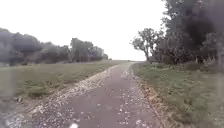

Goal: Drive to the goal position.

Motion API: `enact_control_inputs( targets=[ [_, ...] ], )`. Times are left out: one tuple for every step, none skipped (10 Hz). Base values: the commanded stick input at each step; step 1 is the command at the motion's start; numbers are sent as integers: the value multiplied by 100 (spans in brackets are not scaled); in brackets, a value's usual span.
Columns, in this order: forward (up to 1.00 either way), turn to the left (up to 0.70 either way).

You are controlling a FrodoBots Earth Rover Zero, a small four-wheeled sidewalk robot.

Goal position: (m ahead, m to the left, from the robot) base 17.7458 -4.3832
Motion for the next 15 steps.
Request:
enact_control_inputs(
  targets=[
    [70,0],
    [70,0],
    [70,0],
    [70,0],
    [70,0],
    [70,0],
    [70,0],
    [70,0],
    [70,0],
    [70,0],
    [70,0],
    [70,0],
    [70,-35],
    [70,-35],
    [70,-35]
  ],
)
